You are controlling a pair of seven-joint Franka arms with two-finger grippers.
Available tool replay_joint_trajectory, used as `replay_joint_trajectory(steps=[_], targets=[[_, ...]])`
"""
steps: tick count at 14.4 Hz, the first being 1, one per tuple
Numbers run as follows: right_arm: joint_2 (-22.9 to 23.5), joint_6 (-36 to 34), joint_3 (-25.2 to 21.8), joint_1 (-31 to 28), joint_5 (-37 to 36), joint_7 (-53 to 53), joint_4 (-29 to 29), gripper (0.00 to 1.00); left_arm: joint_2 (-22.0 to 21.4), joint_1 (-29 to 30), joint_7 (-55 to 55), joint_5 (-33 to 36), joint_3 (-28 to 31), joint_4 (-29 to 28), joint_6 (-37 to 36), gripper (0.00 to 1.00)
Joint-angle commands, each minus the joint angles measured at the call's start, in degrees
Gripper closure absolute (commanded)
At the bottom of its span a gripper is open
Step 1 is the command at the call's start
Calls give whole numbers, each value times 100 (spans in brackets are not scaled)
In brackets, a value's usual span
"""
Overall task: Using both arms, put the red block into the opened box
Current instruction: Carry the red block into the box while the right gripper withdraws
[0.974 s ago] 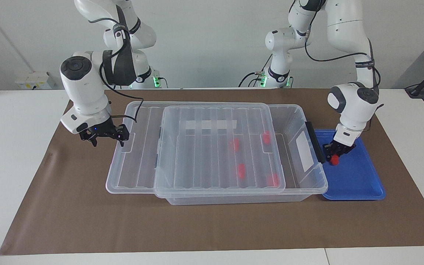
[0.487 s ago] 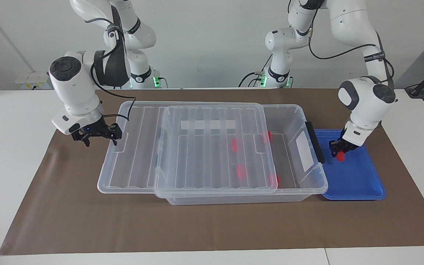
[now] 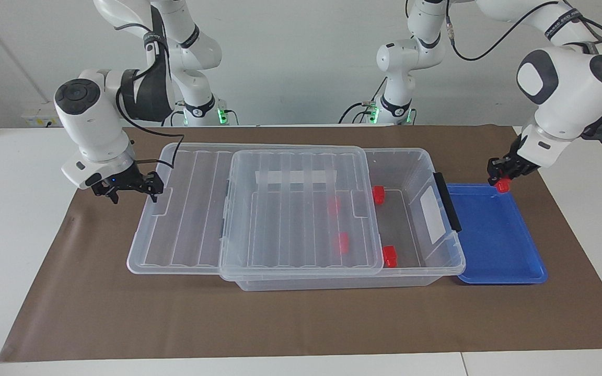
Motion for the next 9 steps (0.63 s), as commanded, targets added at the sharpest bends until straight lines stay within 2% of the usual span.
replay_joint_trajectory(steps=[1, 4, 7, 9], targets=[[-150, -135, 47, -203, -151, -233, -81, 0, -192, -149, -763, -85, -296, 244, -408, 100], [-176, -170, 39, -326, -151, -427, -72, 0, -281, -158, -1895, -567, -666, 279, -374, 100], [-177, -179, 47, -344, -151, -453, -64, 0, -281, -298, -3022, -595, -1158, 306, 37, 100], [-211, -179, 47, -327, -151, -444, -55, 0, -351, -509, -3218, -560, -1159, 96, 364, 100]])
